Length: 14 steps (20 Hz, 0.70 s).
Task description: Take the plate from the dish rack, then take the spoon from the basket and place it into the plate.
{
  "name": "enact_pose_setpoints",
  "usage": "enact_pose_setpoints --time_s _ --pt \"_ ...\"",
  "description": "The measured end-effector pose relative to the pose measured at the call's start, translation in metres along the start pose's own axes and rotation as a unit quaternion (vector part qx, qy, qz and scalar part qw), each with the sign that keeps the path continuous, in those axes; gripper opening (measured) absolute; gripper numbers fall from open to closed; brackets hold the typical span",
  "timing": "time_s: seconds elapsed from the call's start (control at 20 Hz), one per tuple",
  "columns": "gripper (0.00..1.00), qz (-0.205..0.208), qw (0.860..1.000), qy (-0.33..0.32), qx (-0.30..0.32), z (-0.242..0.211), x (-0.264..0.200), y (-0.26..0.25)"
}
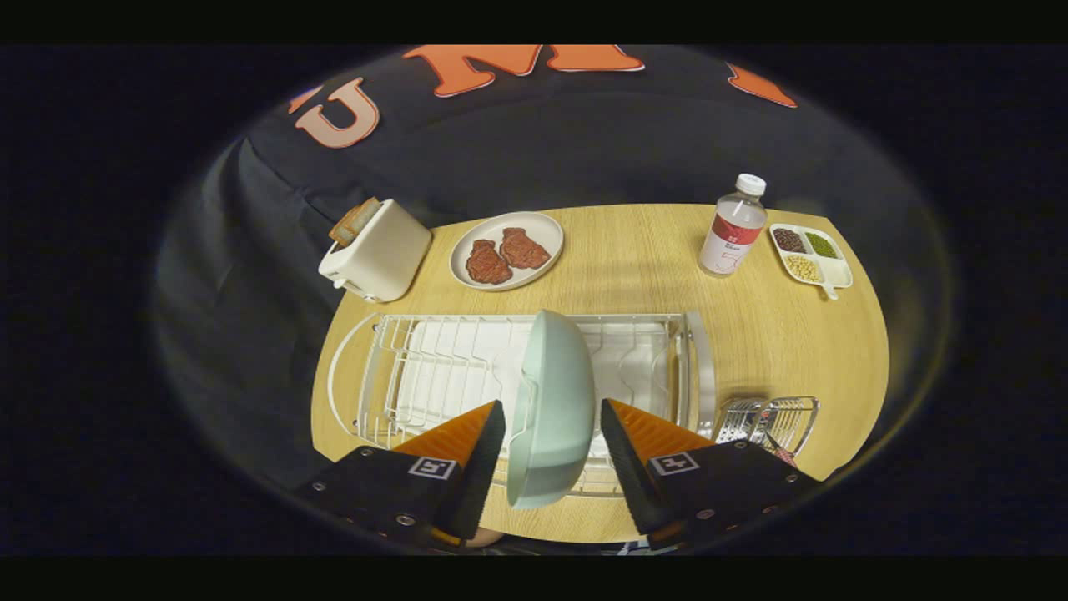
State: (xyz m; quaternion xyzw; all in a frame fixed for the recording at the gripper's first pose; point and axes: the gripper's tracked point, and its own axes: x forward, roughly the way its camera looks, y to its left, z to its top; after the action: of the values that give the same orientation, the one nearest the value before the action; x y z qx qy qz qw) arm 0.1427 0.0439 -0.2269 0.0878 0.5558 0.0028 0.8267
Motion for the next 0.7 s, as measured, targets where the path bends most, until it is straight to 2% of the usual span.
enact_pose_setpoints --time_s 0.05,0.15,0.25,0.5,0.55,0.7 --pt "0.67 -0.012 1.000 0.000 0.001 0.002 0.003 -0.002" --pt "0.56 -0.047 0.999 0.002 0.000 0.002 0.008 -0.009" --pt "0.36 -0.080 0.997 -0.004 -0.015 0.004 0.009 -0.014" --pt "0.25 -0.153 0.986 -0.043 -0.048 0.023 -0.007 -0.033" --pt "0.24 -0.149 0.986 -0.051 -0.048 0.028 -0.008 -0.029" --pt "0.23 -0.178 0.979 -0.062 -0.072 0.035 -0.025 -0.037"
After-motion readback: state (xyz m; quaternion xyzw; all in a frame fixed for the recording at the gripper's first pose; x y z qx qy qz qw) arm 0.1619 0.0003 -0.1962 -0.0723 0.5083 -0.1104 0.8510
